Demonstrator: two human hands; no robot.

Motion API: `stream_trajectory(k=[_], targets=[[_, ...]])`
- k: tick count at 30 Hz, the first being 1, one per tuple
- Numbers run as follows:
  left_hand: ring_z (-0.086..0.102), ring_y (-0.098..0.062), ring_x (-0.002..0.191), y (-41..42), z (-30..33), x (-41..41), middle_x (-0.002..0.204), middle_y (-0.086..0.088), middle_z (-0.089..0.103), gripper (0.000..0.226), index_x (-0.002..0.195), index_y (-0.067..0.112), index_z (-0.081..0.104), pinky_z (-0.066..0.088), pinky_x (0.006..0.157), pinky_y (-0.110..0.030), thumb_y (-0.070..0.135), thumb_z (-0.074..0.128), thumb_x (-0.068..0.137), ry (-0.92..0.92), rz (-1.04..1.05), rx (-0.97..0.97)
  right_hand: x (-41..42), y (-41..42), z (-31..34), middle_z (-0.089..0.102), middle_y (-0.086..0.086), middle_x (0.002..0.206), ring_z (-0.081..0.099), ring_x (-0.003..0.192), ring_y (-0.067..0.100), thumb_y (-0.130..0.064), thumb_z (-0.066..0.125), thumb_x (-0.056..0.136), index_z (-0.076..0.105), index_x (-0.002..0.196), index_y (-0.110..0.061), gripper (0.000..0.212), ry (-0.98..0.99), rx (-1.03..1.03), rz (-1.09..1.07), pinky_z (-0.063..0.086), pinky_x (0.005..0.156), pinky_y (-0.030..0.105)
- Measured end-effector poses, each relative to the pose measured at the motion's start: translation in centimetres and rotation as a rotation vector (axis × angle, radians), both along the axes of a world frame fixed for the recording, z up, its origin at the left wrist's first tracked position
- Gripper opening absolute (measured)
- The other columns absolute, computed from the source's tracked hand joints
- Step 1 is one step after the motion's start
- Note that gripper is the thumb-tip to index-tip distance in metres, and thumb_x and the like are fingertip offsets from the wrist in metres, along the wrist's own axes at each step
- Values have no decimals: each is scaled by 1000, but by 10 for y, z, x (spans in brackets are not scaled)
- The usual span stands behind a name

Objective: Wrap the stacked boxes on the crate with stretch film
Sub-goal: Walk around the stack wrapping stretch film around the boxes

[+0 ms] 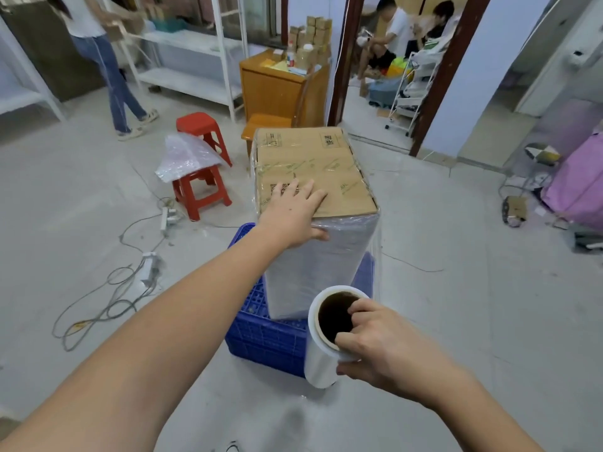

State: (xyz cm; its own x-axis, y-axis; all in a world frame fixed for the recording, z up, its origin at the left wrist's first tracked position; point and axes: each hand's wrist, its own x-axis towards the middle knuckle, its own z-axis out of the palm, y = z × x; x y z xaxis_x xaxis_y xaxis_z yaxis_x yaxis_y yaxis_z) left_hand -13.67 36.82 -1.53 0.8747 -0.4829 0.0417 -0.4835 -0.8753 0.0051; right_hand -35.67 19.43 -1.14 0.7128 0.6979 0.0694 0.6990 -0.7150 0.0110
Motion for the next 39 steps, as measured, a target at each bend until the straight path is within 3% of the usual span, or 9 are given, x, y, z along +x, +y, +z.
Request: stream_trajectory(k=[5, 9, 14, 22, 28, 32, 34, 37, 39], targets=[[10, -37, 158, 8, 11, 14, 173, -7, 12, 112, 164, 30, 18, 10, 126, -59, 65, 79, 77, 124, -102, -16, 7, 42, -2, 53, -8, 54, 45, 62, 17, -46, 69, 75, 50, 66, -25, 29, 13, -18, -135, 40, 93, 24], [25, -31, 153, 28, 18, 28, 172, -3, 16, 106, 164, 35, 14, 30, 119, -48, 77, 62, 80, -49, -291, 152, 14, 67, -3, 49, -5, 51, 43, 59, 20, -46, 66, 78, 45, 63, -22, 35, 12, 29, -283, 41, 94, 27], [27, -29, 148, 35, 9, 28, 168, 4, 25, 98, 160, 45, 21, 24, 114, -53, 82, 56, 77, -69, -294, 29, 15, 88, -7, 51, -5, 53, 46, 62, 19, -48, 66, 80, 37, 68, -26, 38, -1, 58, -355, 35, 104, 26], [25, -26, 149, 38, 8, 25, 166, 6, 28, 97, 159, 46, 25, 24, 112, -51, 83, 57, 75, -69, -280, -33, 27, 112, -24, 60, -5, 59, 52, 69, 21, -43, 68, 79, 54, 70, -23, 26, 20, -18, -338, 30, 107, 28], [24, -24, 150, 37, 9, 23, 167, 6, 27, 97, 159, 45, 26, 23, 114, -51, 82, 59, 75, -54, -265, -47, 21, 119, -19, 60, -4, 58, 53, 61, 20, -30, 72, 73, 56, 72, -20, 19, 0, -25, -385, 43, 103, 33], [22, -23, 151, 35, 12, 22, 167, 6, 27, 97, 159, 45, 26, 21, 115, -50, 80, 61, 75, -39, -255, -51, 19, 141, -26, 51, -1, 48, 33, 48, 25, -12, 60, 65, 42, 71, -18, 20, -21, -12, -553, 46, 85, 35], [22, -23, 151, 36, 11, 22, 167, 6, 26, 98, 159, 45, 25, 21, 116, -50, 80, 61, 75, -36, -253, -54, 19, 154, -31, 54, 1, 47, 35, 44, 25, -21, 65, 73, 49, 76, -16, 17, -37, -8, -625, 49, 74, 38], [23, -23, 150, 35, 11, 22, 167, 7, 27, 97, 158, 45, 27, 22, 115, -50, 81, 60, 74, -40, -253, -57, 25, 166, -30, 55, 0, 47, 45, 43, 23, -56, 68, 80, 51, 83, -14, 46, -5, -20, -723, 44, 69, 37], [23, -22, 150, 36, 11, 22, 166, 7, 29, 97, 158, 44, 28, 22, 115, -50, 82, 59, 74, -43, -258, -67, 30, 170, -29, 51, 0, 43, 41, 39, 23, -63, 71, 76, 50, 79, -14, 54, -24, -11, -738, 41, 64, 36]])
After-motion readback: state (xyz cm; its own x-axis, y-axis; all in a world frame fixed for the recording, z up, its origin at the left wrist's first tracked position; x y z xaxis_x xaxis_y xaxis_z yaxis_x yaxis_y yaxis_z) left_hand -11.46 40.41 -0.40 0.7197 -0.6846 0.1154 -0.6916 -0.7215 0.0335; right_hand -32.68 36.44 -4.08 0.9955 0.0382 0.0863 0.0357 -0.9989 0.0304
